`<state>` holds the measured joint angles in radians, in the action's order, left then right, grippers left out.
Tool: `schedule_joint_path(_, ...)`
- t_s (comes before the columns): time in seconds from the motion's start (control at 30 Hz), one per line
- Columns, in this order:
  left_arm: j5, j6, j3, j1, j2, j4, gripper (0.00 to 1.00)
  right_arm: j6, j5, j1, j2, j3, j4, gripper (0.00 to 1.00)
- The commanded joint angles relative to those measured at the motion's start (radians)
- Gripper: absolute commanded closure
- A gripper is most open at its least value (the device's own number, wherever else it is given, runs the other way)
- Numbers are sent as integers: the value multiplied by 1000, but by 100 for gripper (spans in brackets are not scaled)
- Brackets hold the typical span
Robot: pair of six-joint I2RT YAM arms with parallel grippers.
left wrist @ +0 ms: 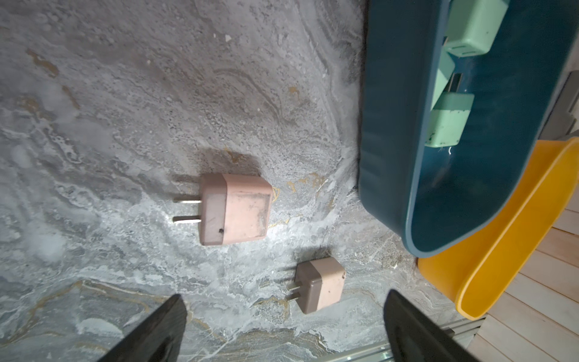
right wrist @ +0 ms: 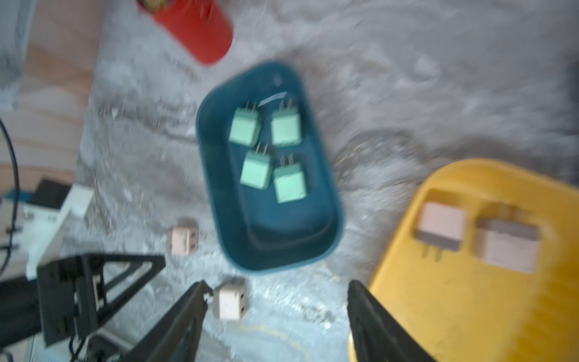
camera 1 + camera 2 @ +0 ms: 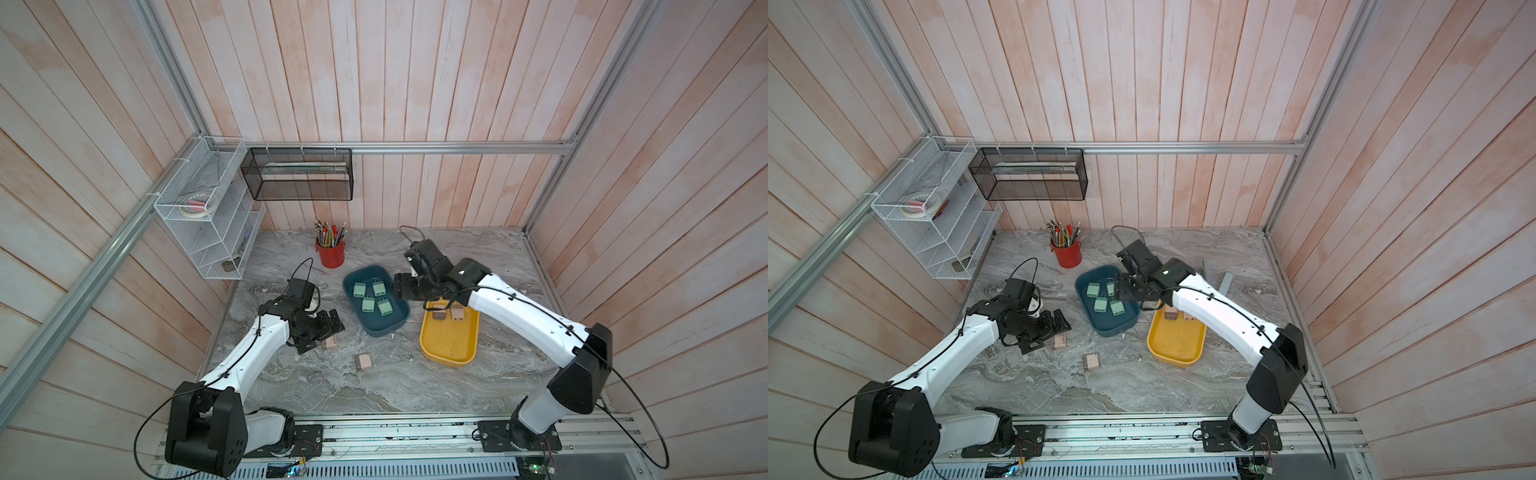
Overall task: Place the plugs by color into the storage box
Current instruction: Place the plug in the storage box, then adjust the plug at the center of the board.
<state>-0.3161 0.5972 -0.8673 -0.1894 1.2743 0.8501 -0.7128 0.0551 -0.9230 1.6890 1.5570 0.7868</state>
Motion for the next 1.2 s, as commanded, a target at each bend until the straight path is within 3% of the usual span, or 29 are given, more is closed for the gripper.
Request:
schedule_joint_path(0.0, 43, -26, -26, 38, -28, 42, 0, -90, -77, -107, 88, -35, -9, 26)
schedule_joint_path(0.13, 54, -60, 10, 91, -66, 63, 0, -91, -119, -200, 213, 19, -52, 26)
schedule_joint_path(0.3, 49, -95, 65, 142, -113, 89, 0, -36, -150, -242, 337, 88, -50, 26)
schedule_joint_path(0.63, 17, -76, 126, 156, -187, 99, 0, -16, -116, -235, 326, 12, -89, 26)
schedule_joint_path(0.8, 15, -73, 150, 156, -206, 101, 0, 39, -179, -196, 332, -11, -205, 27)
schedule_joint_path(1.03, 16, -71, 150, 156, -219, 107, 0, 87, -217, -188, 420, 76, -183, 28)
schedule_joint_path(1.17, 15, -70, 154, 156, -219, 105, 0, 71, -237, -199, 394, 0, -226, 29)
